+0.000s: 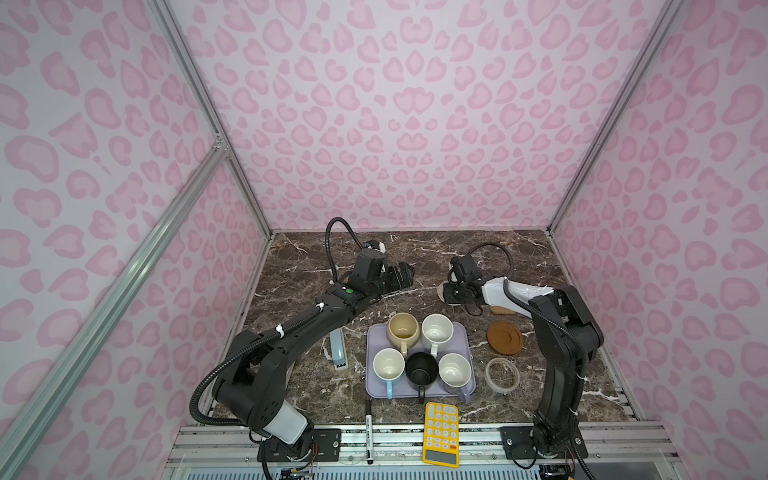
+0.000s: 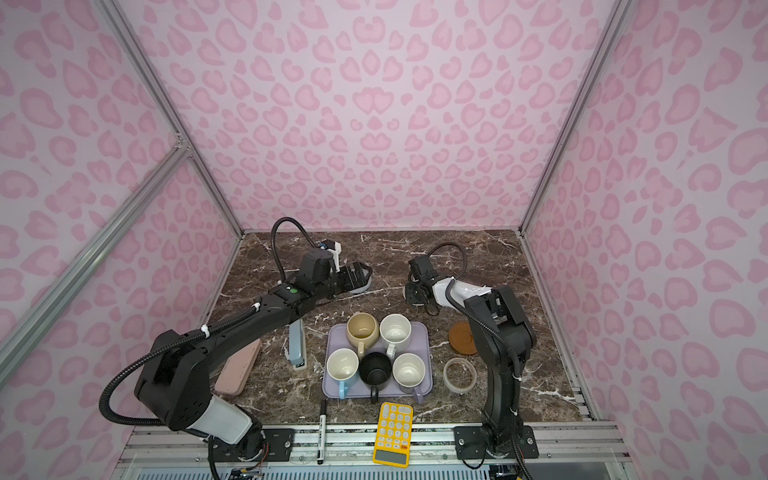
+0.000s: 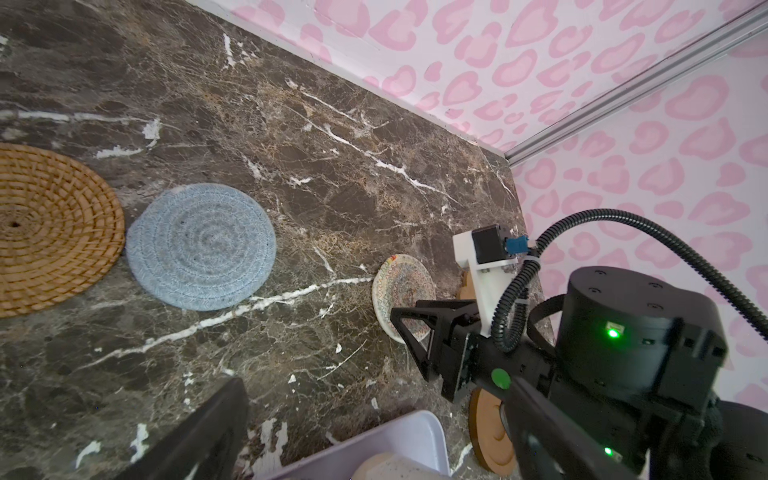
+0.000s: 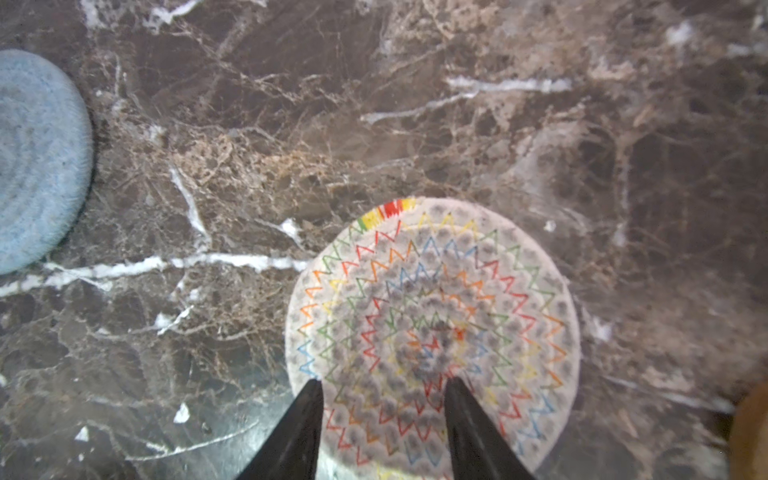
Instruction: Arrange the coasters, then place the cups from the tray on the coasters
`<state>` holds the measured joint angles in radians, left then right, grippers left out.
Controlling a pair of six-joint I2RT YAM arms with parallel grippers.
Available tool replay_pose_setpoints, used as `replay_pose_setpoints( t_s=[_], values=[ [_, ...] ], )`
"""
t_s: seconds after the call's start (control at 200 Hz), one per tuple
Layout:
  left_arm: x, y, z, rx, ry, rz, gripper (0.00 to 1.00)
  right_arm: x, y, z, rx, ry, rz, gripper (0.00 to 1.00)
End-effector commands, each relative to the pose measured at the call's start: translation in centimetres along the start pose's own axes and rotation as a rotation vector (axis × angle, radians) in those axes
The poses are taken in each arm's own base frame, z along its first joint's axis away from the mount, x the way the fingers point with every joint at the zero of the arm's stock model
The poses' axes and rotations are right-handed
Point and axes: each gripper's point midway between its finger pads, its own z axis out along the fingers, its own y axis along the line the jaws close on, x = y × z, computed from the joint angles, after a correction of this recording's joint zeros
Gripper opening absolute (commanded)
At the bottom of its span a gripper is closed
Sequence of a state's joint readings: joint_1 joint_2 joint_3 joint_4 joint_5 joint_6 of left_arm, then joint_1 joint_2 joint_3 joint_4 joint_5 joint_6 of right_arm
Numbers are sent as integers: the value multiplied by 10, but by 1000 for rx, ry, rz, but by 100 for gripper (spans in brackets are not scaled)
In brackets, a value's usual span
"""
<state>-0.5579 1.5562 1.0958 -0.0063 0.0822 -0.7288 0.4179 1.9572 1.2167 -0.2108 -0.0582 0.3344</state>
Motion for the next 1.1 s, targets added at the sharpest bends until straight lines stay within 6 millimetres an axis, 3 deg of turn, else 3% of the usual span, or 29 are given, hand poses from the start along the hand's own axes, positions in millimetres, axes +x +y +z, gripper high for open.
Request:
replay_pose_setpoints(
  t_s=[0.0, 0.435, 0.465, 0.485, 0.53, 1.095],
  values=[
    [-4, 5, -5, -27, -21, 19, 98, 19, -1, 10, 16, 80, -12, 48],
    [-14, 24, -6, -88, -47, 11, 98, 1, 47, 28, -35, 120, -97, 45],
    [-14, 25, -7, -90, -50, 12, 98, 7, 48, 32, -34, 136, -106, 45],
    [-14, 26, -7, -93, -53, 14, 98, -6, 55, 29, -46, 112, -110, 45],
    [-16, 27, -8, -101, -57, 16, 98, -8, 60, 31, -47, 118, -118, 44],
    [-16, 31, -7, -111, -55, 17, 98, -17, 86, 40, -105, 133, -139, 43]
  ],
)
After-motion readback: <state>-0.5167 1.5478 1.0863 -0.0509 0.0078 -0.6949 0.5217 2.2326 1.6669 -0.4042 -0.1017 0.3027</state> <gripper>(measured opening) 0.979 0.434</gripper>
